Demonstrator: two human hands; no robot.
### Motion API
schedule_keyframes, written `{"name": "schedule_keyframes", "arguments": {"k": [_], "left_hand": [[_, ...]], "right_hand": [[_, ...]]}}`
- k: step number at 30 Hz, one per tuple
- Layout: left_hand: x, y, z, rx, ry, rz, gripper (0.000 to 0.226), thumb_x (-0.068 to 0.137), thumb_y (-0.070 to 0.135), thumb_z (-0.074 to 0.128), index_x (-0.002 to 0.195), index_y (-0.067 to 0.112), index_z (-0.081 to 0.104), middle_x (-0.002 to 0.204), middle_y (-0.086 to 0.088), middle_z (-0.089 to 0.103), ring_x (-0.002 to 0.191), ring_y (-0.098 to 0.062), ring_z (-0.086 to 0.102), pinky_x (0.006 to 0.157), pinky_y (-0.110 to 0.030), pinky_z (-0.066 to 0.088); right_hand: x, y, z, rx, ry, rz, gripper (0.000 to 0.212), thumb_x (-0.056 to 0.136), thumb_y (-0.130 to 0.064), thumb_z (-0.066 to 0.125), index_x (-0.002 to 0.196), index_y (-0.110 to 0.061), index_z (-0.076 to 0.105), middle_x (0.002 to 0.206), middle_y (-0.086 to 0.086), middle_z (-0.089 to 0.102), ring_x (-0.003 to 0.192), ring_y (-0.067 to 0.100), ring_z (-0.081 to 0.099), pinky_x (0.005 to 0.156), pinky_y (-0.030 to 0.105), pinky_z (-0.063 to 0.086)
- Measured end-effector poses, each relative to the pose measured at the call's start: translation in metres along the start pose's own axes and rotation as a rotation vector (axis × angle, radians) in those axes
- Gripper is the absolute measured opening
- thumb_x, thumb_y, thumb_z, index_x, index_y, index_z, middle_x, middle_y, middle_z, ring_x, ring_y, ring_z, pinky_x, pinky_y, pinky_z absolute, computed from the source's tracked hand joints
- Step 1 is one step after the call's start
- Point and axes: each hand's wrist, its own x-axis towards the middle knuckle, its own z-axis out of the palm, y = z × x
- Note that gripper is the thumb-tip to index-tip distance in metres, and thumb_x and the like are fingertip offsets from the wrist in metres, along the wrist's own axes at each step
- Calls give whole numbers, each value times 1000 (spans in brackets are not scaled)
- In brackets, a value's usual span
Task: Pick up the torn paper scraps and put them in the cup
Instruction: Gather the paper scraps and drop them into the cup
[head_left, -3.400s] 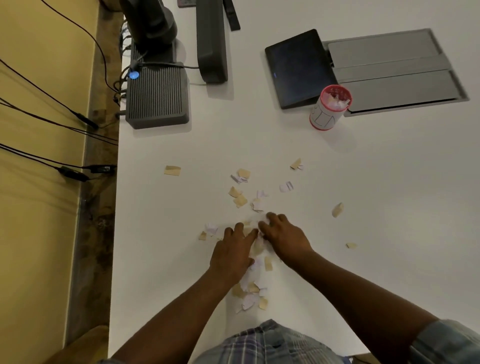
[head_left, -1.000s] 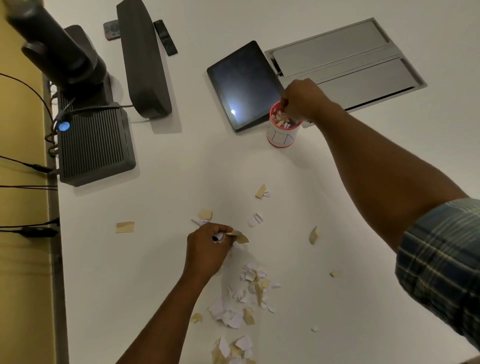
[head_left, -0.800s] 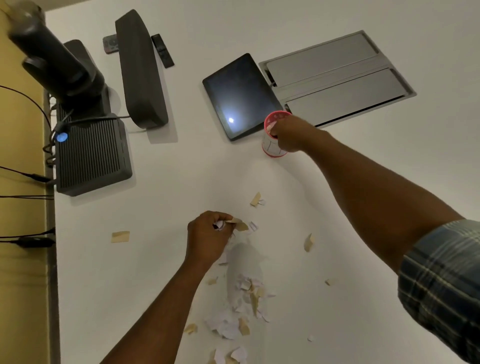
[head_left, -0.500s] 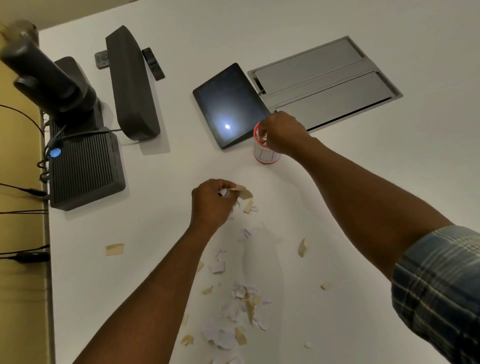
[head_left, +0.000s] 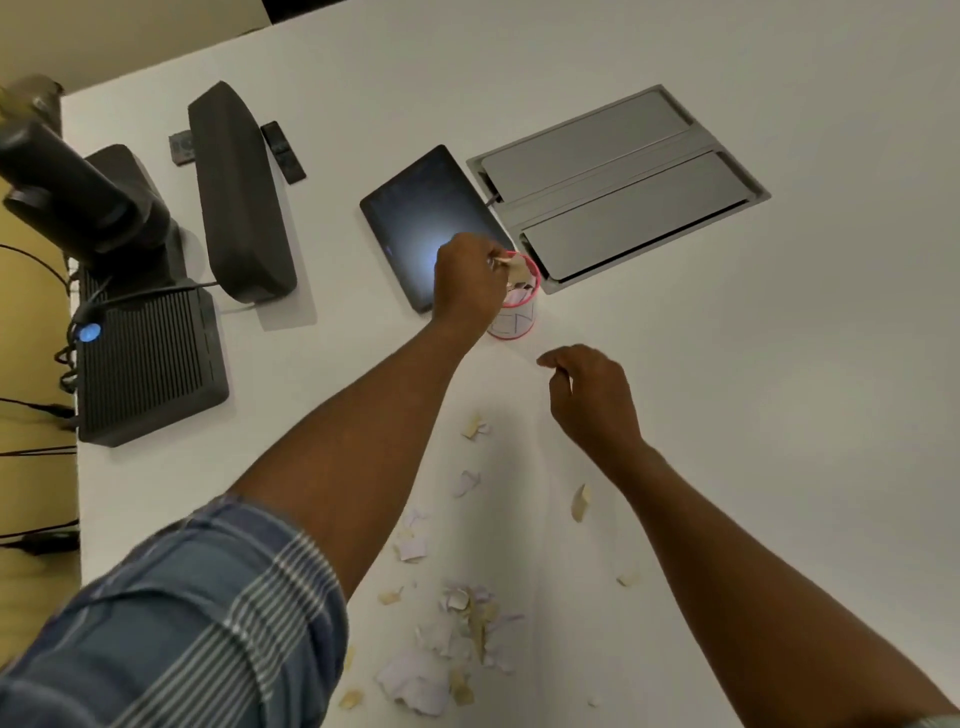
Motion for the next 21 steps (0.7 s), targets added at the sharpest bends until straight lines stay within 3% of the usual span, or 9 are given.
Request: {"name": "schedule_keyframes", "arguments": {"k": [4, 8, 15, 18, 21], "left_hand": [[14, 5, 14, 208, -104, 96, 13, 89, 14, 60, 91, 4, 68, 91, -11, 66, 81, -16, 63, 66, -19, 47], [20, 9, 24, 403, -297, 160, 29, 86, 24, 63, 103, 0, 63, 101, -16, 64, 94, -27, 62, 76, -26, 45], [27, 12, 34, 548, -471, 185, 21, 89, 18, 58, 103, 1, 62, 105, -14, 64, 101, -25, 59, 83, -27, 46], [27, 9, 33, 519, -480, 158, 13, 92, 22, 57, 92, 10, 61, 92, -8, 60, 96, -22, 56, 76, -20, 45], [33, 7, 29, 531, -508, 189, 33, 90, 26, 57, 113, 3, 61, 109, -14, 63, 104, -28, 57, 83, -29, 46]], "right_hand": [[-27, 9, 4, 40, 17, 27, 27, 83, 3, 53, 99, -10, 71, 100, 7, 72, 94, 26, 65, 81, 32, 49], [-41, 17, 7, 73, 26, 50, 25, 84, 1, 55, 98, -12, 71, 99, 3, 72, 95, 22, 65, 82, 32, 51], [-57, 27, 17, 49, -84, 98, 26, 88, -3, 52, 99, -16, 70, 103, -1, 71, 100, 18, 62, 82, 28, 48], [-62, 27, 19, 14, -167, 78, 27, 89, -5, 50, 104, -16, 70, 107, 0, 70, 104, 17, 60, 84, 28, 48], [-65, 26, 20, -3, -209, 61, 28, 90, -6, 49, 106, -16, 69, 109, 0, 69, 105, 17, 59, 84, 30, 51]]}}
